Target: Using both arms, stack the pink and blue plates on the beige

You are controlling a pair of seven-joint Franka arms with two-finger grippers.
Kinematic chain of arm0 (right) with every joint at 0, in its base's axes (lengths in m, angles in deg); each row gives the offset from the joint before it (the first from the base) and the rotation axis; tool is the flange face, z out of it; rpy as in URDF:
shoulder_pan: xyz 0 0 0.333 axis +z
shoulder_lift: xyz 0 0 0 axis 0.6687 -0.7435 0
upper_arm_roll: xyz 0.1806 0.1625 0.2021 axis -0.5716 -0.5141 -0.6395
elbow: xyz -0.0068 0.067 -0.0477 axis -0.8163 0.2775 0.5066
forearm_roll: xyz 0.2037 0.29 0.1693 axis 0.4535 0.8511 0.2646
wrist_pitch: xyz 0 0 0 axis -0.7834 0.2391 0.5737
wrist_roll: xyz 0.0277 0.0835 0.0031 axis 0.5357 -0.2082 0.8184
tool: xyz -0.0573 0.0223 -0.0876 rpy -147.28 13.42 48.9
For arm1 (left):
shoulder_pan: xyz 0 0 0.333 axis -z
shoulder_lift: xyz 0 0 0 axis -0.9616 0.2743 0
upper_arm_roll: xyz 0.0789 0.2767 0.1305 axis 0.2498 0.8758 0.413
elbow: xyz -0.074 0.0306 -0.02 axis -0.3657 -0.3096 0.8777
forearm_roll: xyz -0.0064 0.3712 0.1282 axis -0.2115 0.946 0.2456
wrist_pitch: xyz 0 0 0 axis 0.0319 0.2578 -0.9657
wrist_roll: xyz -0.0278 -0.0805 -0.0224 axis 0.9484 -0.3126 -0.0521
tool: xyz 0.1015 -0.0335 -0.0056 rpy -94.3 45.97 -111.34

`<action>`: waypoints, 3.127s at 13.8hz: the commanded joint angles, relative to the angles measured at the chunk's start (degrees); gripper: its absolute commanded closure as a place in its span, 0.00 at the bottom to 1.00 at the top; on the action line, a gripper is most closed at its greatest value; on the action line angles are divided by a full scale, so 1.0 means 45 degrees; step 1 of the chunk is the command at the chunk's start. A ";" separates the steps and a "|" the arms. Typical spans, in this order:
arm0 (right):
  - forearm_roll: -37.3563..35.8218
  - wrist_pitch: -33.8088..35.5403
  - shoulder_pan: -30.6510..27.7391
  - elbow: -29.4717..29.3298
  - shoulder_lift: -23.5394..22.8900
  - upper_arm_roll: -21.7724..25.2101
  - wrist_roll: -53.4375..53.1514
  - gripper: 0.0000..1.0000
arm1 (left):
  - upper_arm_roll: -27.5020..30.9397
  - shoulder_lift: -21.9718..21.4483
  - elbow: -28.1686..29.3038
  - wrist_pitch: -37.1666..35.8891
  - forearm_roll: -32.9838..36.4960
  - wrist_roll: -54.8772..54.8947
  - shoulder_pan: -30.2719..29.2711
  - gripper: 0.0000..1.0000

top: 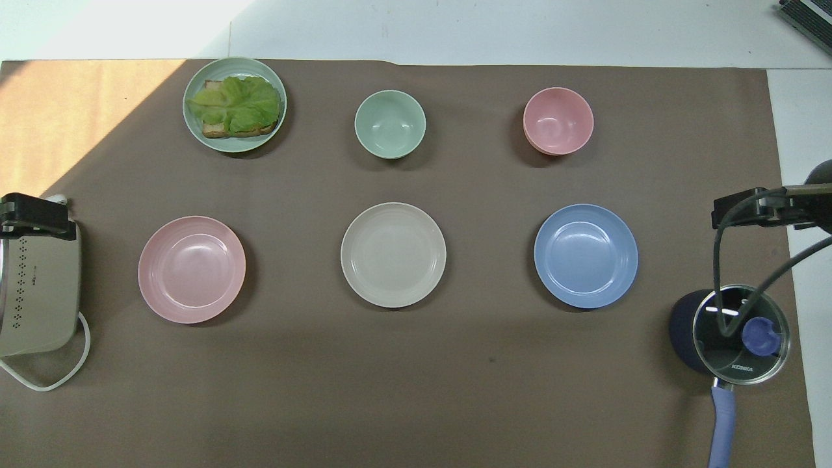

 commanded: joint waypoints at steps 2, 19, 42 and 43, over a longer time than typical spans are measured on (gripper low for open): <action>0.0309 0.0055 -0.0130 0.0175 0.0238 0.0036 0.0216 0.00 | 0.0075 -0.0414 0.0531 0.0352 -0.0139 -0.0205 0.0104 0.00; 0.0309 -0.0102 -0.0130 0.0175 0.0218 0.0036 0.0119 0.00 | 0.0095 0.1028 0.5837 0.5462 -0.0158 0.1143 -0.0540 0.00; 0.0290 -0.0180 -0.0110 0.0214 0.0257 -0.0003 0.0138 0.00 | 0.0095 0.1597 0.8617 0.7794 -0.0139 0.2412 -0.1751 1.00; 0.0290 -0.0180 -0.0110 0.0214 0.0257 -0.0003 0.0119 0.00 | 0.0095 0.1597 0.8597 0.7697 -0.0139 0.2432 -0.1751 1.00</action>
